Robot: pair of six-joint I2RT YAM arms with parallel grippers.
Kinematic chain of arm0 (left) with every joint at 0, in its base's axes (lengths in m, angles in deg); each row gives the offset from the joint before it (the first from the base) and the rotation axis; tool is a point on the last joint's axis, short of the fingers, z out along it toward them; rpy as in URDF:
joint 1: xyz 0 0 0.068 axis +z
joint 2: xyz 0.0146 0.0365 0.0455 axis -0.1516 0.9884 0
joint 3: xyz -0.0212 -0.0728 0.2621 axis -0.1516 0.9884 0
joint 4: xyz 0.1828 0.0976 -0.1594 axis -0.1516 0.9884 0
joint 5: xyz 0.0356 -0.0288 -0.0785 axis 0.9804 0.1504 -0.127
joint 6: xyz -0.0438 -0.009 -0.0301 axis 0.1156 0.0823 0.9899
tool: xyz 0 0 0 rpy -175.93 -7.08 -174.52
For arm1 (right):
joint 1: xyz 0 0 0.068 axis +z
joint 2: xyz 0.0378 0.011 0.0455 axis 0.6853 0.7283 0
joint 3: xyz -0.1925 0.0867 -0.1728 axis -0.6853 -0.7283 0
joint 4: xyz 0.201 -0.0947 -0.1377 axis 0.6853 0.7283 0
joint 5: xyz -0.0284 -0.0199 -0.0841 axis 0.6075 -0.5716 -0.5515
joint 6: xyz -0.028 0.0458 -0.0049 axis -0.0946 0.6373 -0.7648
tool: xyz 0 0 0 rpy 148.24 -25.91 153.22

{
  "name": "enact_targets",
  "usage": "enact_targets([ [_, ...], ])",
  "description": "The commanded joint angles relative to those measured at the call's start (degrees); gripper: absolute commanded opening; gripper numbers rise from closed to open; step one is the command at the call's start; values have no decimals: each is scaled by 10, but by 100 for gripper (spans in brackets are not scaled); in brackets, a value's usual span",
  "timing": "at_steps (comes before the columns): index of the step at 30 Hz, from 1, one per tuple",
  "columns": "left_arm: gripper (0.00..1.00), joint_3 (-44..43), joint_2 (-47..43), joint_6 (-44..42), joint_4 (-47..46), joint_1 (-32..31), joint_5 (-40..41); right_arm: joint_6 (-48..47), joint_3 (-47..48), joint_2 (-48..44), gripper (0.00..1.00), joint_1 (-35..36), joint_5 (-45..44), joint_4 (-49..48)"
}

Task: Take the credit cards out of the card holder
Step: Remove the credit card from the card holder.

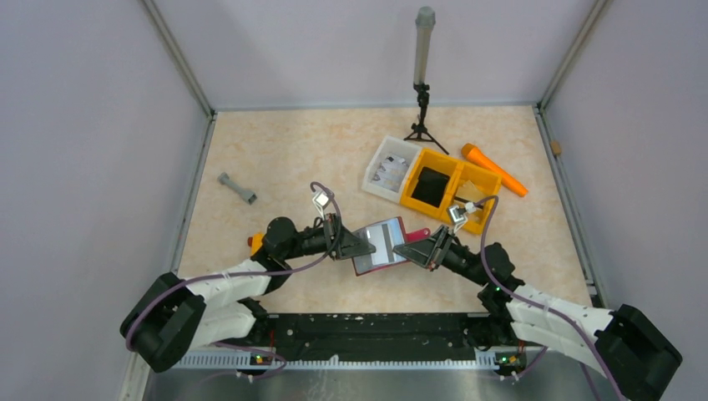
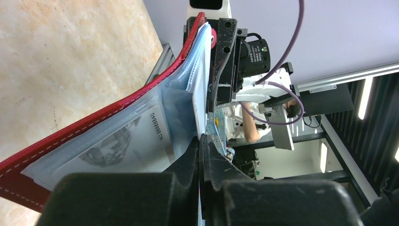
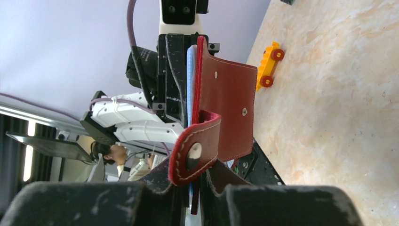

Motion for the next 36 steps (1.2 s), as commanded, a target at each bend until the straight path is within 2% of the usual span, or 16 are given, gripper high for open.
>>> enact_targets([
  [1, 0, 1, -20, -10, -21, 2, -6, -3, 6, -8, 4, -6, -5, -29],
  [3, 0, 2, -25, -12, -17, 1, -5, -2, 3, -10, 0, -6, -6, -28],
  [20, 0, 10, -59, -30, 23, 2, 10, -1, -8, -68, 0, -13, -21, 18],
  [21, 0, 9, -59, -31, 27, 2, 10, -5, -5, -66, 5, -13, -16, 17],
  [23, 0, 7, -56, -33, 30, 2, 8, -12, 5, -58, 27, -13, -4, 23],
  [24, 0, 6, -52, -32, 28, 2, 5, -13, 9, -53, 32, -13, 2, 21],
  [26, 0, 0, -42, -30, 19, 2, -2, -16, 16, -39, 35, -13, 9, 16],
  [34, 0, -9, -18, -22, -2, 2, -16, -23, 34, 6, 28, -13, 27, 8],
  [36, 0, -10, -17, -22, -2, 1, -18, -24, 36, 11, 22, -13, 30, 9],
])
